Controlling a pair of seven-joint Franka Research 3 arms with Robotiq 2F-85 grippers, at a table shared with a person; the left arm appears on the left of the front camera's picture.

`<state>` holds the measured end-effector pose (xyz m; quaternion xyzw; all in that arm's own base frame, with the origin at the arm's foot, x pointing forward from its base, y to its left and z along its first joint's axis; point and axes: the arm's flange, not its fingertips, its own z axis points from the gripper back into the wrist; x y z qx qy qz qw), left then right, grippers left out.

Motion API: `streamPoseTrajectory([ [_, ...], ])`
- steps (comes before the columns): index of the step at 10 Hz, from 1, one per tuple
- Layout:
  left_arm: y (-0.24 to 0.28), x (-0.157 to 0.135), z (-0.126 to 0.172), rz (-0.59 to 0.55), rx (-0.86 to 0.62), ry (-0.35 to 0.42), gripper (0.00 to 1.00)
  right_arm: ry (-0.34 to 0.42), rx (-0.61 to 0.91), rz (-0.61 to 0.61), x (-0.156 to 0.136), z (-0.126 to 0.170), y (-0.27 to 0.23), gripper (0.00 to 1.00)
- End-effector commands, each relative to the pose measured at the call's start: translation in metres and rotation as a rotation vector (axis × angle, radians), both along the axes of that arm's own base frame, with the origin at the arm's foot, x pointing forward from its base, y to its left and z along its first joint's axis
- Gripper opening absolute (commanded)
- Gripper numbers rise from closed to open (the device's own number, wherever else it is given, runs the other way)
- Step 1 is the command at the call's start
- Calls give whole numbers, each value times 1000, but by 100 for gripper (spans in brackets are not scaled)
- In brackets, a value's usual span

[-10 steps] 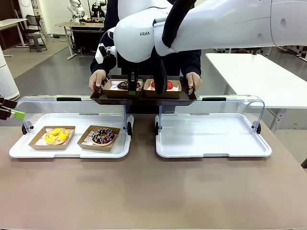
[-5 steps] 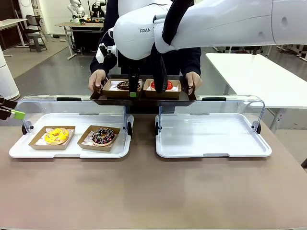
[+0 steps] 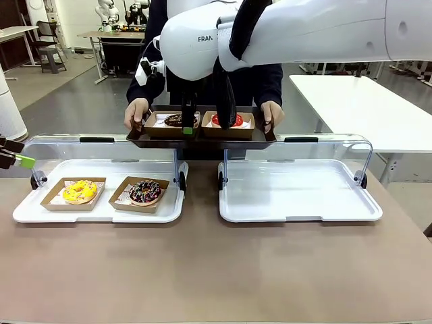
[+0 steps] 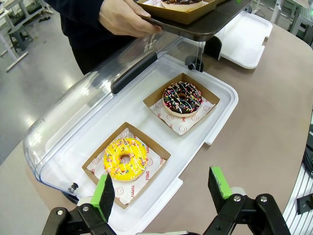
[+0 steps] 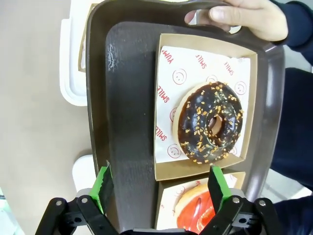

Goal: Provide the desired donut to the person.
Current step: Place the picked Paper togo box onto the Handle tray extended by the person.

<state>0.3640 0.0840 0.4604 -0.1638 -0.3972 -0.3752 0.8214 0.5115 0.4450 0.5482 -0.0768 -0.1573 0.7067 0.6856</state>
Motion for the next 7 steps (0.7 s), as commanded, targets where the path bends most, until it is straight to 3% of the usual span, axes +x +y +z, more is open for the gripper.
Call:
streamPoseTrajectory([
  [1, 3, 1, -3, -15, -8, -14, 100, 3, -6, 11, 1, -5, 1, 100],
  [7, 3, 1, -3, -15, -8, -14, 100, 3, -6, 11, 1, -5, 1, 100],
])
